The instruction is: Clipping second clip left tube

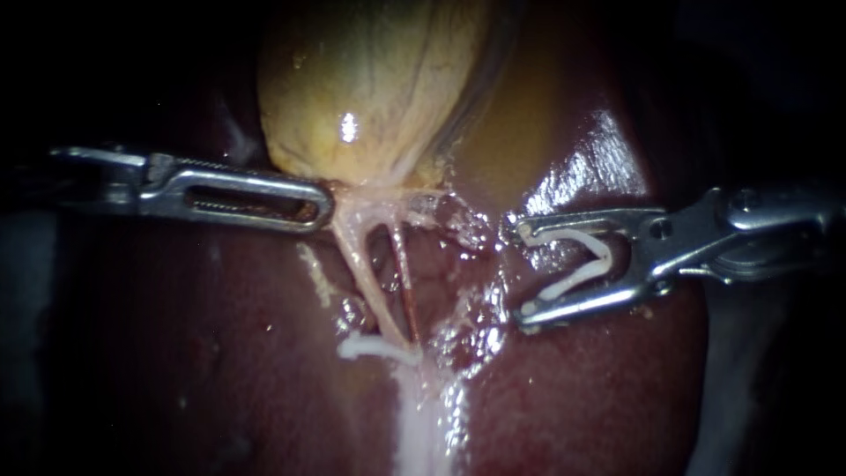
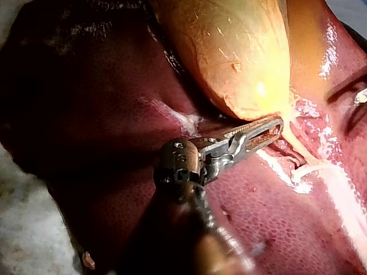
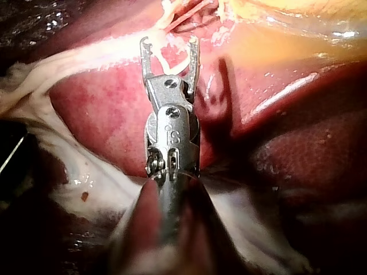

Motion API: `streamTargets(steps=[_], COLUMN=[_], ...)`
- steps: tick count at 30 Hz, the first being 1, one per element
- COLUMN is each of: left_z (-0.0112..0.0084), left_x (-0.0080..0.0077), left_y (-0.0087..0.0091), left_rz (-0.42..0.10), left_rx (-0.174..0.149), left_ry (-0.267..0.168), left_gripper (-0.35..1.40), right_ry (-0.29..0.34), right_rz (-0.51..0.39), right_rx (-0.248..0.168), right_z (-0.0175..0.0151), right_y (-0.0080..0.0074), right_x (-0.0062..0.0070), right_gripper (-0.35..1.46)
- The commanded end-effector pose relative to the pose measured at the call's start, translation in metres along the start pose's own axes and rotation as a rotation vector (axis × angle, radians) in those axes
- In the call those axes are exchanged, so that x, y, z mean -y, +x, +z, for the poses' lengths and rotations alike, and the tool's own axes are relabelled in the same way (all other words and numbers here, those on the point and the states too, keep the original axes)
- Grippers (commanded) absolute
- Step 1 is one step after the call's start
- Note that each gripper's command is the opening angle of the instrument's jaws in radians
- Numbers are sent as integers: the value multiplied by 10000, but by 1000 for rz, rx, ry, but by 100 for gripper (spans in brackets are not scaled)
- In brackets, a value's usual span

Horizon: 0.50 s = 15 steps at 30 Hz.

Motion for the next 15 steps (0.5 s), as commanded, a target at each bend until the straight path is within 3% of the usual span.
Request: streamTargets(steps=[1,7,15], left_z=[-1,-1,4], left_x=[-1,-3,-6], left_y=[1,1,2], left_rz=[-1,-2,-3], left_rx=[-5,-6,-9], left_ry=[-2,0,2], left_gripper=[-35,-35,-35], right_ry=[0,-3,-14], right_rz=[0,0,-10], right_rx=[0,0,-3], right_z=[0,6,43], right_y=[0,1,0], right_x=[0,1,2], right_gripper=[50,50,50])
